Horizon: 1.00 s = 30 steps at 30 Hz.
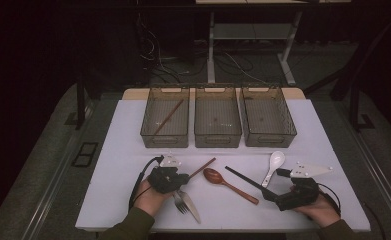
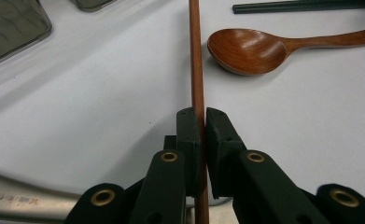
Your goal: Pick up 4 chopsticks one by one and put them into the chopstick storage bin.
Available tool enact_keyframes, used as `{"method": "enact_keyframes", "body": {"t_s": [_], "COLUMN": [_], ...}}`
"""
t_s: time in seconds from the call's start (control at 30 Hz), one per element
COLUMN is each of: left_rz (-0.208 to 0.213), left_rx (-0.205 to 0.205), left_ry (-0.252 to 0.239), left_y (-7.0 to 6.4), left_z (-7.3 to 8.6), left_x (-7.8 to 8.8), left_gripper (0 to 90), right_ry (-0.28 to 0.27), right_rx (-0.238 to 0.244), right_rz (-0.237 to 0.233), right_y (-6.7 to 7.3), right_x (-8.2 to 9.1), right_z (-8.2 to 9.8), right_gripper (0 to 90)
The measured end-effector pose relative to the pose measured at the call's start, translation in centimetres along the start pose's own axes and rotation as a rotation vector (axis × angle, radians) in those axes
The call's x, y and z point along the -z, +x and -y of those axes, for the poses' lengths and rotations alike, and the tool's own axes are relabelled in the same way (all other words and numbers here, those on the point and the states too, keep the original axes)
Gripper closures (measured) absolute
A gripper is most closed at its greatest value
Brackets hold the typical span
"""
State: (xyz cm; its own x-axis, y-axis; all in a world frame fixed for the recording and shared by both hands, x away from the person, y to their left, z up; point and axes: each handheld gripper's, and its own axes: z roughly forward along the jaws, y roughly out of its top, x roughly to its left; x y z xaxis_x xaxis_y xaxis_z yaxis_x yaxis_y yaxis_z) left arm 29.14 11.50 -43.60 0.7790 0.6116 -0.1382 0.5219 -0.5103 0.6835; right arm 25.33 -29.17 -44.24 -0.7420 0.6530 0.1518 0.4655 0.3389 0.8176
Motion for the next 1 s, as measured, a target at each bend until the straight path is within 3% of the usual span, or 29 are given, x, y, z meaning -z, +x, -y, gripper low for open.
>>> {"method": "enact_keyframes", "body": {"t_s": [0.23, 0.67, 1.0], "left_rz": [0.013, 0.052, 0.057], "left_rx": [-0.012, -0.001, 0.003], "left_ry": [0.009, -0.035, -0.057], "left_y": [0.6, 1.1, 1.9], "left_z": [0.0, -1.0, -1.7], "left_x": [0.6, 1.6, 2.3], "left_gripper": [83.6, 83.6, 83.6], "right_ry": [-0.003, 0.001, -0.004], "right_rx": [0.003, 0.004, -0.004], "right_rz": [-0.001, 0.004, 0.000], "right_y": [-0.1, -0.1, -0.1], "right_x": [0.1, 0.1, 0.2], "right_z": [0.0, 0.0, 0.0], "right_gripper": [0.7, 0.7, 0.7]}}
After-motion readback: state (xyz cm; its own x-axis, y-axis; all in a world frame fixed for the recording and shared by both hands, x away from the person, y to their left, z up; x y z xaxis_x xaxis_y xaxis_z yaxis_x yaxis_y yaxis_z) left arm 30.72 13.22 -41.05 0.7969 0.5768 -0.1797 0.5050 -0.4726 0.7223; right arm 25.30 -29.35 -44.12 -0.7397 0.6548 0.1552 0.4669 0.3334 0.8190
